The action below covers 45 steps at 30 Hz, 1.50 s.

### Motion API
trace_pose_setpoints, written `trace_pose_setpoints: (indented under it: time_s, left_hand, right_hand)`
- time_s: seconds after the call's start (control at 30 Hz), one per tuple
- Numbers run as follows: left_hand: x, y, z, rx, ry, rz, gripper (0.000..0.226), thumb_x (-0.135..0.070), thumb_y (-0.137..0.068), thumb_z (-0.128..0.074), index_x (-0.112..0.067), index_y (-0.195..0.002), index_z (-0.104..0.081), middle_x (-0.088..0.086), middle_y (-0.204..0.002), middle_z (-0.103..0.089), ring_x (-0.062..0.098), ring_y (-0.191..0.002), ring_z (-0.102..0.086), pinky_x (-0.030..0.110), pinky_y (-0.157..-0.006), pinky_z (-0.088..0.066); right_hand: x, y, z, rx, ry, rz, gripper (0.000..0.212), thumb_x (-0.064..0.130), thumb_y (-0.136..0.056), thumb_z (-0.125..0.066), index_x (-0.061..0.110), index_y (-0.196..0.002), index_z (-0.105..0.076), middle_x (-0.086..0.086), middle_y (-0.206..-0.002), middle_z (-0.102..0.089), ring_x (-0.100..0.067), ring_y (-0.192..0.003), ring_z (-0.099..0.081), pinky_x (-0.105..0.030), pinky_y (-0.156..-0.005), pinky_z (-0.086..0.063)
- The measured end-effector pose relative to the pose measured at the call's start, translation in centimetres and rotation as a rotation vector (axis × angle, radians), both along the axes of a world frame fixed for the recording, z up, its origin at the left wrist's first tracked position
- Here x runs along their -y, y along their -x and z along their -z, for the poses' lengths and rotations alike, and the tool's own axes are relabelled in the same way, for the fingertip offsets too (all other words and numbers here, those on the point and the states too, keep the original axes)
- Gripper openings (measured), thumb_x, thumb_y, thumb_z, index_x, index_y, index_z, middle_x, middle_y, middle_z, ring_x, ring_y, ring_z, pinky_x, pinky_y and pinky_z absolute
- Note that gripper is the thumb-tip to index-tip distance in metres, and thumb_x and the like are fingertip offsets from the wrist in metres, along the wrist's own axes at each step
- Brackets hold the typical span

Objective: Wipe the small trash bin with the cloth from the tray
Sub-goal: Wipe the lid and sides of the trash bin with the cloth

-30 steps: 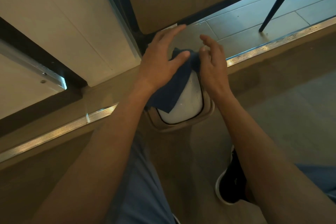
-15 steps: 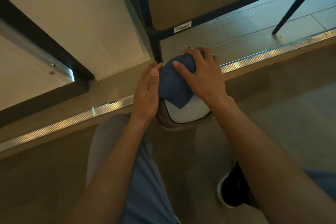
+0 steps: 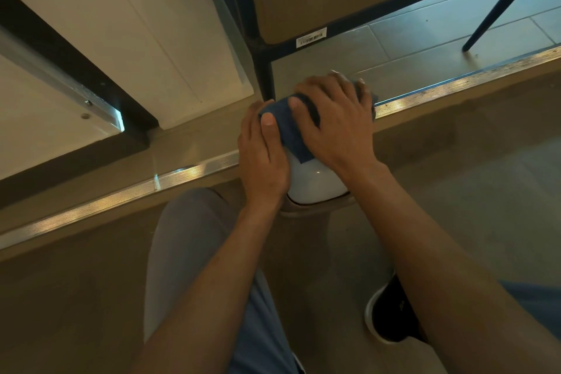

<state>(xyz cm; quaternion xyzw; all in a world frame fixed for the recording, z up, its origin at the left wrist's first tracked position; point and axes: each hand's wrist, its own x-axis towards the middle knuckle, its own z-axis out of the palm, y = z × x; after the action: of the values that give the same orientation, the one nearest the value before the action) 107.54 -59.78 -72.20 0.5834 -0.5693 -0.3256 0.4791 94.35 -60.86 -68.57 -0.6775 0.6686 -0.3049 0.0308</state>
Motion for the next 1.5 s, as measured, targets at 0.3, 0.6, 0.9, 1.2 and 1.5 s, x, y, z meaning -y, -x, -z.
trace_pose_setpoints:
  time_s: [0.3,0.6,0.9,1.2,1.5]
  left_hand:
    - [-0.2,-0.1,-0.1,0.063,0.024,-0.031,0.051,-0.041,-0.109,-0.021,-0.017,-0.145,-0.049,0.004,-0.146,-0.052,0.02,-0.137,-0.047,0.047,-0.112,-0.039]
    - [1.4,-0.6,-2.7,0.475,-0.098,0.065,0.043,-0.036,-0.106,-0.03,-0.026,-0.144,-0.046,0.001,-0.146,-0.043,0.024,-0.124,-0.048,0.034,-0.091,-0.04]
    - [1.2,0.7,-2.2,0.555,-0.043,0.043,0.049,-0.049,-0.103,-0.037,-0.024,-0.143,-0.049,-0.001,-0.144,-0.05,0.022,-0.132,-0.045,0.028,-0.097,-0.033]
    - [1.1,0.8,-2.2,0.534,-0.028,-0.001,0.043,-0.04,-0.105,-0.035,-0.025,-0.14,-0.054,-0.002,-0.141,-0.054,0.021,-0.128,-0.048,0.032,-0.098,-0.041]
    - [0.9,0.6,-1.9,0.541,0.02,0.039,0.045,-0.037,-0.105,-0.033,-0.021,-0.14,-0.055,0.001,-0.142,-0.054,0.023,-0.128,-0.051,0.039,-0.104,-0.045]
  right_hand:
    - [2.0,1.1,-0.4,-0.042,-0.301,0.138,0.059,0.068,-0.099,-0.036,0.025,-0.13,-0.061,-0.003,-0.142,-0.05,-0.035,-0.128,-0.049,-0.047,-0.095,-0.047]
    - [4.9,1.9,-0.9,0.063,-0.418,0.237,0.055,0.061,-0.099,-0.04,0.021,-0.121,-0.07,-0.007,-0.125,-0.06,-0.029,-0.111,-0.058,-0.037,-0.086,-0.044]
    - [5.2,2.7,-0.6,0.218,-0.45,0.167,0.042,0.053,-0.1,-0.047,0.02,-0.111,-0.071,-0.005,-0.118,-0.061,-0.02,-0.102,-0.058,-0.033,-0.081,-0.043]
    - [3.0,4.4,0.0,0.444,-0.331,0.051,0.044,0.047,-0.104,-0.044,0.02,-0.135,-0.06,-0.006,-0.129,-0.062,-0.018,-0.112,-0.059,-0.033,-0.095,-0.048]
    - [-0.9,1.2,0.0,0.256,-0.262,0.303,0.064,0.063,-0.1,-0.042,0.019,-0.147,-0.044,-0.006,-0.147,-0.049,-0.028,-0.129,-0.054,-0.044,-0.098,-0.046]
